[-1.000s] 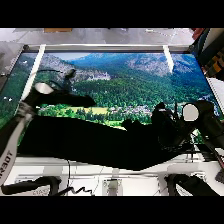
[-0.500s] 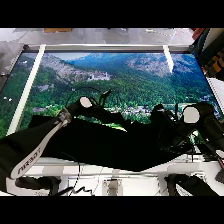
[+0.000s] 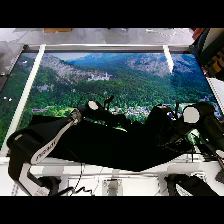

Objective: Fold the clothes and pants, and hang the long-sleeved shirts on hangers.

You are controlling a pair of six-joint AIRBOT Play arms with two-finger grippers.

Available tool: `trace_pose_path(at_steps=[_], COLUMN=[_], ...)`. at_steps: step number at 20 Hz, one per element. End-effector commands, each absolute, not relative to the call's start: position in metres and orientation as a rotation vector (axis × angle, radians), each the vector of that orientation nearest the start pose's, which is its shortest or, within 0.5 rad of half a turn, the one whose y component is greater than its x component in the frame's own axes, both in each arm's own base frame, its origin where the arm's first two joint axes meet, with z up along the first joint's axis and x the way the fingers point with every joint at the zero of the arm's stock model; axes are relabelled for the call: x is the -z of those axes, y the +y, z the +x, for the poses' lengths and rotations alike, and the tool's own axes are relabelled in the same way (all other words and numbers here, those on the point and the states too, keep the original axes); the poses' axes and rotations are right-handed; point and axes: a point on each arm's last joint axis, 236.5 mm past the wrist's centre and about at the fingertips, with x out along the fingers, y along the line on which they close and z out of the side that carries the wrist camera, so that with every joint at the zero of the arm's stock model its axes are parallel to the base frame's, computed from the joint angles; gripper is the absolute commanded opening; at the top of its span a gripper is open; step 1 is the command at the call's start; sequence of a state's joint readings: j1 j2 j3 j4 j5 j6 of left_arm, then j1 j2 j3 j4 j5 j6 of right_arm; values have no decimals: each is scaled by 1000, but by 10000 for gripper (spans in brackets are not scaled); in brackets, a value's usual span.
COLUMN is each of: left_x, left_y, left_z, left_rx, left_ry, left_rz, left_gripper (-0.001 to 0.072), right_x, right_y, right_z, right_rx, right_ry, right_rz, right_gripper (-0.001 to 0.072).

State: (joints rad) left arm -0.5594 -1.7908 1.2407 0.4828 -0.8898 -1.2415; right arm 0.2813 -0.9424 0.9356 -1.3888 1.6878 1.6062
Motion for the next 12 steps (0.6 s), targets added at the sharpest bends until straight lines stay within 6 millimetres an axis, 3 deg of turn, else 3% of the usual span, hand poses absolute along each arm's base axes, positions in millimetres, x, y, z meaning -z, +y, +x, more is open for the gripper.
trace_pose_path(at_steps=[1,3,4,5,6,9,11,12], left_x=[84,88,92,93,93,81,56,38], left_y=[-410,-412,-411,-411,-410,-408,-407,-405], left_z=[335,341,345,348,351,364,386,399], left_rx=[867,885,872,861,854,910,941,956], left_ry=[1414,1386,1376,1366,1355,1278,1190,1134], left_rz=[-602,-577,-575,-576,-575,-518,-500,-491], left_gripper=[583,376,211,94,13,11,11,11], right_x=[-29,-29,-29,-29,-29,-29,-27,-27], right_y=[96,96,96,96,96,95,93,92], right_z=[178,178,178,178,178,180,191,196], right_rx=[-333,-333,-333,-333,-333,-329,-312,-308], right_ry=[1703,1703,1703,1703,1703,1695,1649,1631], right_rz=[-74,-74,-74,-74,-74,-77,-85,-93], right_gripper=[430,430,430,430,430,430,428,368])
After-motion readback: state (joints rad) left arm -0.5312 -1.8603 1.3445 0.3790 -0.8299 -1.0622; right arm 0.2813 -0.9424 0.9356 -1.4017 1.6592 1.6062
